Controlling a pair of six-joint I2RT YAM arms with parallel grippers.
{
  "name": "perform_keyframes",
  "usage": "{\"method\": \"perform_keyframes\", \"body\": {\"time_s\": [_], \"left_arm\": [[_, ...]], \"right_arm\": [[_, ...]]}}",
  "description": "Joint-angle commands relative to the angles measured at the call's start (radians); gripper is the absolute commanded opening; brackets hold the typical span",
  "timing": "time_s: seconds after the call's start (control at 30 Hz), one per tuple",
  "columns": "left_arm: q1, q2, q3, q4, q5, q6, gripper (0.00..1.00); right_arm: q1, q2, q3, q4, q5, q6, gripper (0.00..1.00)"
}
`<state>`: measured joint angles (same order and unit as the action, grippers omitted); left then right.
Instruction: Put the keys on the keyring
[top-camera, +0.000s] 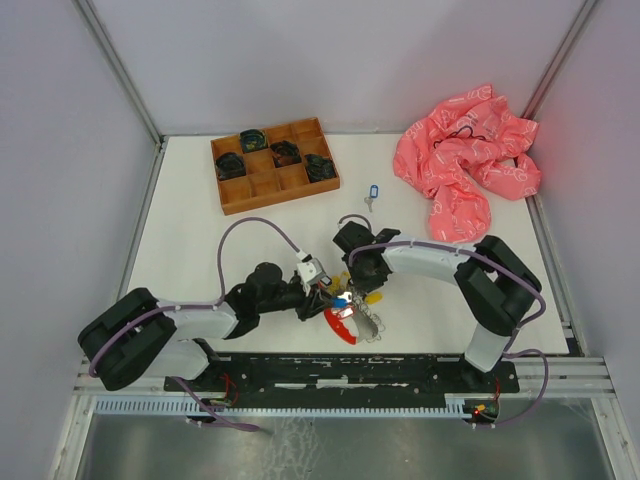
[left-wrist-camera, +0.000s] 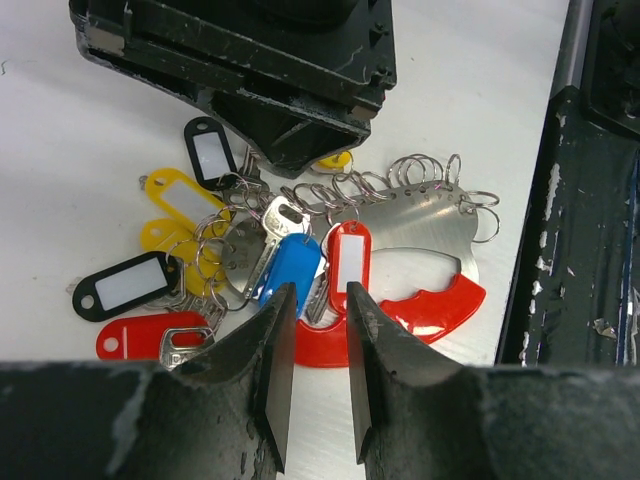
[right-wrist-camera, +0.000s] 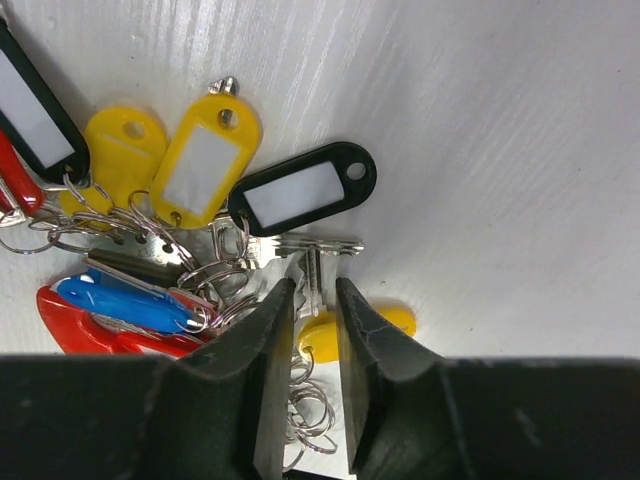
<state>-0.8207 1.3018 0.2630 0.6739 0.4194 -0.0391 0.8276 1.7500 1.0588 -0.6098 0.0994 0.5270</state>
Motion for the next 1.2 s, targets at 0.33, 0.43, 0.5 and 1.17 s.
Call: {"method": "perform_keyframes", "body": {"time_s": [0.33, 0.43, 0.5, 1.17], "left_arm": [[-0.074, 0.044, 0.076, 0.029, -0.028, -0.016, 0.34], [-0.089, 0.067, 0.090, 0.044, -0.031, -0.017, 0.34], [-0.097, 0.086, 0.093, 0.059, -0.033, -0.021, 0.34], [-0.100, 0.089, 0.090, 0.060, -0.063, -0.058, 0.34]], "right_arm": [[0.013, -0.060, 0.017, -0.010, 0.067, -0.027, 0.01], [0.013, -0.101, 0.005, 0.002, 0.083, -0.033, 0.01], [0.013, -0.121, -0.006, 0.006, 0.101, -0.039, 0.01], [0.011, -0.131, -0.044, 0.067, -0.011, -0.012, 0.44]]}}
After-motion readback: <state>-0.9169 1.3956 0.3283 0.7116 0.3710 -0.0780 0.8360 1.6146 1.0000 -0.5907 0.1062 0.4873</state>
